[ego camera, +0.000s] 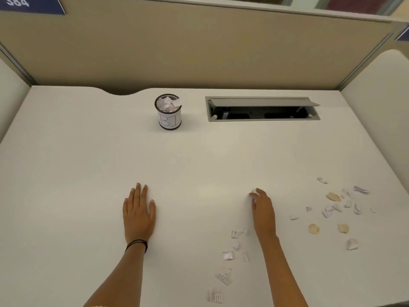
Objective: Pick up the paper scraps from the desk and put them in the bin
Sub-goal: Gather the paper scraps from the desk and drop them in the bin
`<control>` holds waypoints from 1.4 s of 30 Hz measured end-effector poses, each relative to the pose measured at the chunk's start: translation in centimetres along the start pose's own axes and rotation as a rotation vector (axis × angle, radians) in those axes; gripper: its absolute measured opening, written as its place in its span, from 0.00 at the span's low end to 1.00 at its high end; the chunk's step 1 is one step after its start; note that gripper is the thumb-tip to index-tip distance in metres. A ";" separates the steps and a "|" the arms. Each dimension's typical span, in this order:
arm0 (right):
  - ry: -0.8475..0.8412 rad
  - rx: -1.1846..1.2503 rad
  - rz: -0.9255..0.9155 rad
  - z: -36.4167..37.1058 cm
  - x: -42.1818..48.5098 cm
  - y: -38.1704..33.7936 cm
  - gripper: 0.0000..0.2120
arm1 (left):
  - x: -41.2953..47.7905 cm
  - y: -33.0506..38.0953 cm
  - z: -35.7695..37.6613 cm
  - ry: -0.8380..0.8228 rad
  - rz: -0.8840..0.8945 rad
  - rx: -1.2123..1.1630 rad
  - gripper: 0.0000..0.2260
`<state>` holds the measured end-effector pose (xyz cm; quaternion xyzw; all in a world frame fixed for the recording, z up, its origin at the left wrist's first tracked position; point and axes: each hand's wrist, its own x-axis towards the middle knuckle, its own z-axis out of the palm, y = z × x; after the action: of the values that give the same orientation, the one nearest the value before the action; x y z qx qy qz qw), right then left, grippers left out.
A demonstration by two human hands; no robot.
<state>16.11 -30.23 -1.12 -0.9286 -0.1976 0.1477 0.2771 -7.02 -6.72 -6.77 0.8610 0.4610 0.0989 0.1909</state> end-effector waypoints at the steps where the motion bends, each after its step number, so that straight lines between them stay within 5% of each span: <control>1: -0.002 0.006 -0.015 0.3 0.3 -0.7 0.17 | 0.0 0.0 0.0 0.002 -0.003 -0.004 0.27; 11: -0.027 0.320 -0.034 4.2 5.9 -8.3 0.10 | 0.1 0.0 -0.2 -0.014 -0.018 0.008 0.25; 17: -0.197 0.570 -0.046 4.3 12.7 -18.3 0.10 | 0.1 -0.2 -0.1 -0.018 -0.024 -0.011 0.25; 25: -0.188 0.784 -0.104 5.6 21.5 -30.0 0.10 | 0.2 -0.1 -0.1 -0.021 -0.041 -0.024 0.24; 31: -0.211 0.512 -0.172 8.1 23.9 -31.8 0.10 | 0.3 0.0 -0.2 -0.028 -0.048 -0.027 0.24; 42: -0.240 -0.123 -0.638 6.0 24.5 -33.2 0.06 | 0.2 -0.1 -0.3 -0.022 -0.051 -0.007 0.24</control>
<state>25.85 8.98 9.01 -0.8112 -0.5176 0.1498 0.2273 -7.06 -6.43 -6.56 0.8493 0.4805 0.0861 0.2011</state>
